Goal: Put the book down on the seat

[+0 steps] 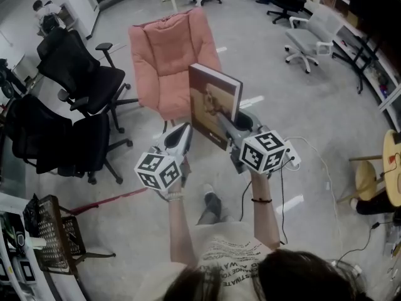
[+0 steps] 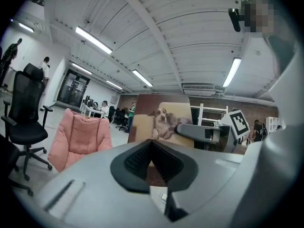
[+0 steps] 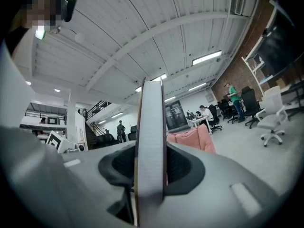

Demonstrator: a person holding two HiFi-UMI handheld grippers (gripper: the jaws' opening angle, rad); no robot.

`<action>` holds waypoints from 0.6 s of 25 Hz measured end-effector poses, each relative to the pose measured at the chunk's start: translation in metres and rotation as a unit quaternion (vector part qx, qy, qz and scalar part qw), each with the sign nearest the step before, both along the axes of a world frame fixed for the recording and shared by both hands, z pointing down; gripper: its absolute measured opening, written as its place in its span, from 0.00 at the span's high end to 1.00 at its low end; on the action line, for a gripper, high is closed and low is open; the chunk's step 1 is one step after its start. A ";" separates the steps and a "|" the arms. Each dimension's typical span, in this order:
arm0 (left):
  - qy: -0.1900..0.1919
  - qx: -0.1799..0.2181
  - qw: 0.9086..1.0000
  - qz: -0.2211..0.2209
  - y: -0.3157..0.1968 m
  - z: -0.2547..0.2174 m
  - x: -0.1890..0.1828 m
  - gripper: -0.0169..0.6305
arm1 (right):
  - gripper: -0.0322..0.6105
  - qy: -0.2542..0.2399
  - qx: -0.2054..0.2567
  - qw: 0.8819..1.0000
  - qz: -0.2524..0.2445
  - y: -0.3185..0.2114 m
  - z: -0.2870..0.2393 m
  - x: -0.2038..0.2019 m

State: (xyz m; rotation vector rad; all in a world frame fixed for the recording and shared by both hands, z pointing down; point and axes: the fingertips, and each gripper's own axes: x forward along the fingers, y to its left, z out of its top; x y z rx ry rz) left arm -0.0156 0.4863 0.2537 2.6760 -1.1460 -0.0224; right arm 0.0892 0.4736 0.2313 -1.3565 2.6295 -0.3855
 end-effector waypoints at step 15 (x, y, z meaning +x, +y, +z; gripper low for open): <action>-0.003 -0.005 1.000 0.014 -0.117 0.008 0.006 0.99 | 0.72 0.006 -0.026 1.000 0.012 -0.112 0.017 0.000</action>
